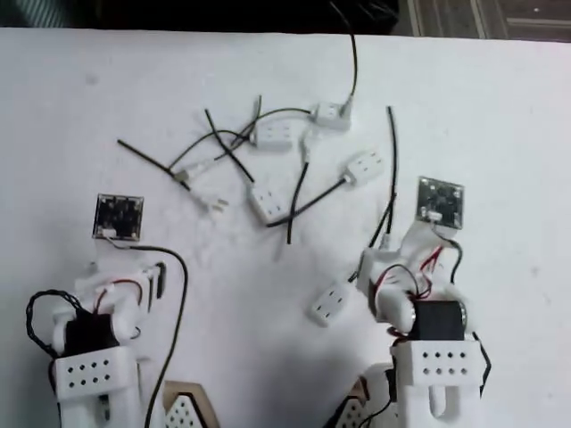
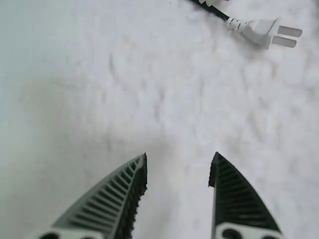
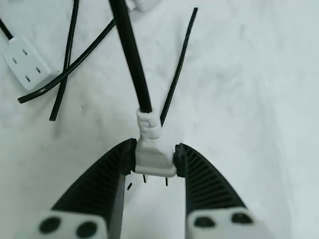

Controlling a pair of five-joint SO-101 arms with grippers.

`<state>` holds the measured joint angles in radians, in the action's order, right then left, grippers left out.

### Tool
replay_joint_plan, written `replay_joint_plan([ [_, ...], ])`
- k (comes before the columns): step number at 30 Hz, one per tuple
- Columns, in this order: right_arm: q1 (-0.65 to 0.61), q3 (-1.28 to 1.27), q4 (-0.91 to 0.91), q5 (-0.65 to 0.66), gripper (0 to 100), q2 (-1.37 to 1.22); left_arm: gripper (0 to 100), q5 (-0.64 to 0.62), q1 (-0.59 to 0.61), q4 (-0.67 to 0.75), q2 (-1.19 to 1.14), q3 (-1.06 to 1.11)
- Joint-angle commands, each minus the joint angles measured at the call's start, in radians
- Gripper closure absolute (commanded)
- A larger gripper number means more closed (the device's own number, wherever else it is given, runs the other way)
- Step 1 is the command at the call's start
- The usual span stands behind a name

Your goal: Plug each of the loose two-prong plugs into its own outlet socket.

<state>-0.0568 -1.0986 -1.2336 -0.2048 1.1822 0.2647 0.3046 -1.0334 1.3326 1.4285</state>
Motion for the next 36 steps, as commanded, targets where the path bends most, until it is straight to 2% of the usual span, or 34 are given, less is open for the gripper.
replay_joint_plan([
  [1, 0.047, 0.015, 0.016, -0.011, 98.1, 0.019, 78, 0.006, -0.012, 0.020, 0.007, -0.006],
  [7, 0.108, 0.011, 0.013, -0.011, 98.1, 0.019, 78, 0.006, -0.019, 0.020, 0.007, -0.011],
  [11, 0.131, 0.038, 0.015, -0.011, 98.1, 0.021, 78, 0.008, -0.119, 0.015, 0.007, -0.014],
  [16, 0.108, 0.054, 0.015, -0.011, 98.1, 0.021, 78, 0.008, -0.231, -0.012, 0.002, -0.143],
  [22, -0.084, 0.129, 0.008, -0.002, 98.1, 0.085, 78, 0.041, -0.246, -0.037, 0.002, -0.256],
  [25, -0.239, 0.167, 0.008, 0.000, 98.1, 0.151, 78, 0.035, -0.242, 0.002, 0.007, -0.259],
  [30, -0.504, 0.189, 0.008, 0.000, 98.1, 0.231, 78, -0.115, -0.246, 0.095, 0.007, -0.262],
  [36, -0.697, 0.183, 0.008, 0.020, 98.1, 0.254, 78, -0.216, -0.251, 0.186, 0.007, -0.262],
])
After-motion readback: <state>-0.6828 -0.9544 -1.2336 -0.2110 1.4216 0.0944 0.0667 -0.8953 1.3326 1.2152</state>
